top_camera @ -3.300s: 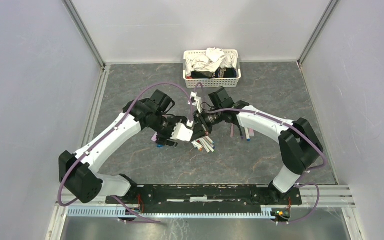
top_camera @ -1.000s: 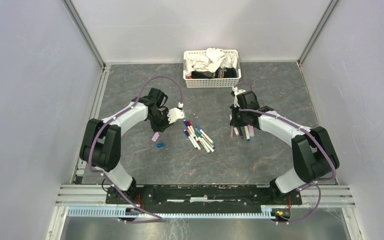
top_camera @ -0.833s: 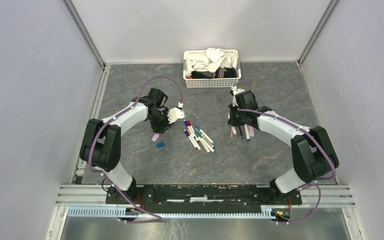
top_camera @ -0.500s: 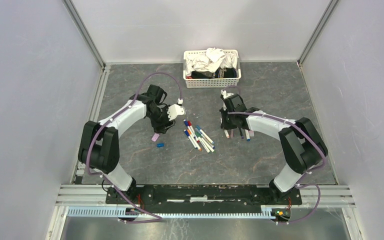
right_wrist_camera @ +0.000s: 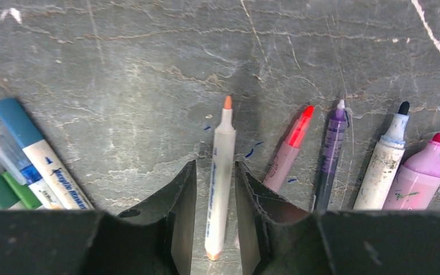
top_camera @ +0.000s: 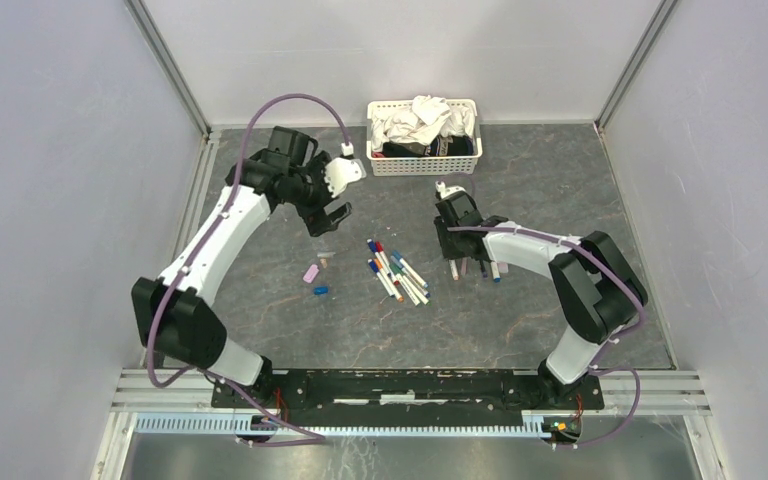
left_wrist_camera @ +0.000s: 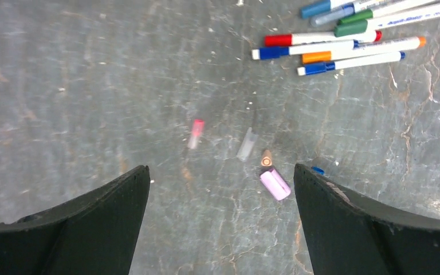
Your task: Open the pen caps
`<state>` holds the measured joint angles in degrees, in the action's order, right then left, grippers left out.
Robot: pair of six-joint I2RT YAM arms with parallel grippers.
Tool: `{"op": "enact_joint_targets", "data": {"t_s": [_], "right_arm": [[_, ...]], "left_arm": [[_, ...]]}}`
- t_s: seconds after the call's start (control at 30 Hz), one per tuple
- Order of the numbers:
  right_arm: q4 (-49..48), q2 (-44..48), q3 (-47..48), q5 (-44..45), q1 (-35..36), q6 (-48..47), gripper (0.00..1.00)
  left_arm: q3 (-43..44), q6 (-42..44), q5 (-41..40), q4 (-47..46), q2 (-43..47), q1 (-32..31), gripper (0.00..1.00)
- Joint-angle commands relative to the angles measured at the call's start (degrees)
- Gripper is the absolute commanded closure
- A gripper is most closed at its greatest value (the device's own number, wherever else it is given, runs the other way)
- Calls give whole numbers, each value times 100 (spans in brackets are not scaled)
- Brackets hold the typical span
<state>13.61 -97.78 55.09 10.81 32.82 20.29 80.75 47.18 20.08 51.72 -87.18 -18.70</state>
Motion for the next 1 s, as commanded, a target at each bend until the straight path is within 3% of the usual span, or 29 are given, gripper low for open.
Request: {"op": "enact_joint_targets", "data": {"t_s": [0.0,0.13,0.4,0.97], "right_arm": [[13,342,372,387,250,-130,65],[-256,415,446,-123,566,-416,64],[-327,-132,633,-1226,944,-919,68],[-229,-505,520,-953,1022,-1081,77]], "left_arm": [[380,-662,-502,-245,525,58,0],[152,-828,-801,-616,839,114,0],[40,-886,-398,-485,924,156,0],[-11,-610,54,57,987,156,0]]}}
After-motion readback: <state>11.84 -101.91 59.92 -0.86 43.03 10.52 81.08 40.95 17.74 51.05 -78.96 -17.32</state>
